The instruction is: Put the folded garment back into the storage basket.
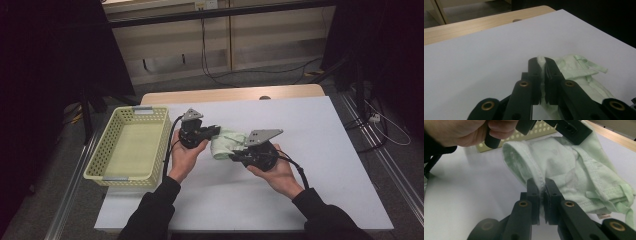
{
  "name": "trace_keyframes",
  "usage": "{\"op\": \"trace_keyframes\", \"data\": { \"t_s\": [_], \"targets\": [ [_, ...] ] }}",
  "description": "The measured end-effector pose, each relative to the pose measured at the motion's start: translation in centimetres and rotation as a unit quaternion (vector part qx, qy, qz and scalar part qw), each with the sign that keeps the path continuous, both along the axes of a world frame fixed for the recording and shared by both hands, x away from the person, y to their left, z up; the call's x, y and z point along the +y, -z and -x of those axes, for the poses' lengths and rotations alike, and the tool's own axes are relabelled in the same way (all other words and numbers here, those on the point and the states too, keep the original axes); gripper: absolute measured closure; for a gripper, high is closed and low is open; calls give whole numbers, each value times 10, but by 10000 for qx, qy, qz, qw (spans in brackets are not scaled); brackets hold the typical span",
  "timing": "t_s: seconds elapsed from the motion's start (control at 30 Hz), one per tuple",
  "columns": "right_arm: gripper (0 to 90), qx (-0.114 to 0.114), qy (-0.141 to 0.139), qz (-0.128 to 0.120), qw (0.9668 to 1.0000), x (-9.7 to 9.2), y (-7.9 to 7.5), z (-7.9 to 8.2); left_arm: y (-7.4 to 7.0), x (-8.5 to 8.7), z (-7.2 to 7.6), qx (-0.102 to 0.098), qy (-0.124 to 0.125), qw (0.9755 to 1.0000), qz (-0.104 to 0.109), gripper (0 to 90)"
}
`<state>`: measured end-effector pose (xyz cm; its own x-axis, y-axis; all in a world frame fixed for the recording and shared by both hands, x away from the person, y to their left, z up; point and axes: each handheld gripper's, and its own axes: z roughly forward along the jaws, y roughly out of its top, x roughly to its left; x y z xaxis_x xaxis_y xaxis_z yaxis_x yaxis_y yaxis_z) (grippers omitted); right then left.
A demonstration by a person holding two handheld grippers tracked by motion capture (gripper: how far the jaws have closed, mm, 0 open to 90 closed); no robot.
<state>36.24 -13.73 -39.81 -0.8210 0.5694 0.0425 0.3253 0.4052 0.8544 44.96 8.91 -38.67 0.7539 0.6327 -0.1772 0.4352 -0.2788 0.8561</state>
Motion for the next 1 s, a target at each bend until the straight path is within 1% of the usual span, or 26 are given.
{"op": "trace_keyframes", "data": {
  "t_s": [0.03, 0.23, 0.3, 0.33, 0.43, 0.5, 0.67, 0.73, 1.0],
  "targets": [
    [843, -15, -10, -13, 10000, 0, -1, 0, -1, 1, 0, -27, 0, 10000, 4, 850],
    [843, -62, -64, -48, 9999, 7, -5, -1, -4, 7, 1, -33, -48, 10000, -3, 850],
    [843, -76, -79, -53, 9999, 9, -6, -2, -6, 8, 0, -45, -61, 10000, 54, 850],
    [843, -72, -78, -65, 9999, 10, -7, -2, -7, 9, 0, -64, -50, 10000, 7, 850],
    [843, -91, -100, -51, 9999, 15, -8, -3, -11, 14, 0, -93, -88, 9999, -35, 850],
    [843, -114, -119, -78, 9998, 18, -9, -4, -13, 18, 0, -97, -109, 9999, 28, 850],
    [843, -143, -171, -112, 9997, 27, -13, -5, -17, 25, 0, -115, -171, 9998, 2, 850],
    [843, -158, -196, -119, 9996, 30, -13, -6, -18, 28, -1, -165, -178, 9997, -8, 850],
    [843, -198, -254, -169, 9993, 41, -17, -11, -25, 38, -1, -191, -278, 9994, -3, 850]
  ]
}}
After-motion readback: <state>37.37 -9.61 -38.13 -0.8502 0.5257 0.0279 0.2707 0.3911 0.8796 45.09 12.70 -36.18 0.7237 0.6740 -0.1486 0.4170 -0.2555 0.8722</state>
